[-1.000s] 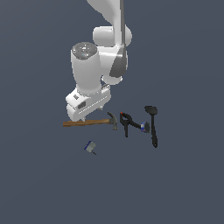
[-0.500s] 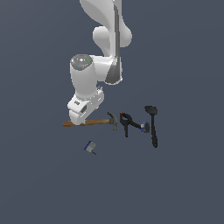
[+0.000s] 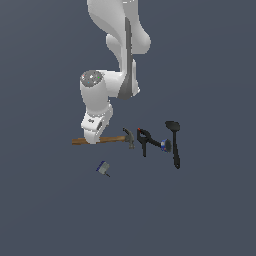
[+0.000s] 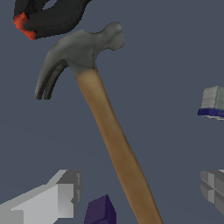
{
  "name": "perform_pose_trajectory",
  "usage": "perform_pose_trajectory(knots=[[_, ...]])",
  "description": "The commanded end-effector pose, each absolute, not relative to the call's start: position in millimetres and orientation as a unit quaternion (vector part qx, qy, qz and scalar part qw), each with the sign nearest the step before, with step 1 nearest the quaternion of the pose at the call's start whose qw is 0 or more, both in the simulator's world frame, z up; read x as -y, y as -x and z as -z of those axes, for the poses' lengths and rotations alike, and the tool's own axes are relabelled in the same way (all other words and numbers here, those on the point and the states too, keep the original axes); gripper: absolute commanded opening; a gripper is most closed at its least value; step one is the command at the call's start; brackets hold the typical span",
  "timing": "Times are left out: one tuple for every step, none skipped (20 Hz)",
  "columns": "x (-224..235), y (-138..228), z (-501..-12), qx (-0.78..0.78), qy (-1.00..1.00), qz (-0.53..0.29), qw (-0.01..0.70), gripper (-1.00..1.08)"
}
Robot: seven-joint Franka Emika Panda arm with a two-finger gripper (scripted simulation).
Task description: Pick up a designated object from a clutter of objects.
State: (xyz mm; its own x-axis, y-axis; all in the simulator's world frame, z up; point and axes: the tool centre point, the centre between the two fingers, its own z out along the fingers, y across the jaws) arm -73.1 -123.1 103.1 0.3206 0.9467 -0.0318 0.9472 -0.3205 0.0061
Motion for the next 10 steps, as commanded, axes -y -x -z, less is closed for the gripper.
perform_pose_trajectory(knots=[[125.2,80.3,-94.2,-0.607,-0.795,0.009,0.009,1.00],[125.9,82.9,-91.1,-0.615,-0.788,0.009,0.008,1.00],[126.4,85.4,-88.2,-0.623,-0.782,0.008,0.007,1.00],[126.9,87.8,-85.4,-0.631,-0.776,0.007,0.006,1.00],[127.3,90.0,-82.9,-0.637,-0.770,0.006,0.005,1.00],[127.6,92.1,-80.6,-0.644,-0.765,0.006,0.005,1.00],[127.9,94.0,-78.5,-0.650,-0.760,0.005,0.004,1.00],[128.1,95.8,-76.6,-0.655,-0.756,0.004,0.003,1.00],[128.3,97.4,-74.8,-0.660,-0.751,0.004,0.003,1.00],[128.5,98.9,-73.3,-0.664,-0.748,0.003,0.002,1.00]])
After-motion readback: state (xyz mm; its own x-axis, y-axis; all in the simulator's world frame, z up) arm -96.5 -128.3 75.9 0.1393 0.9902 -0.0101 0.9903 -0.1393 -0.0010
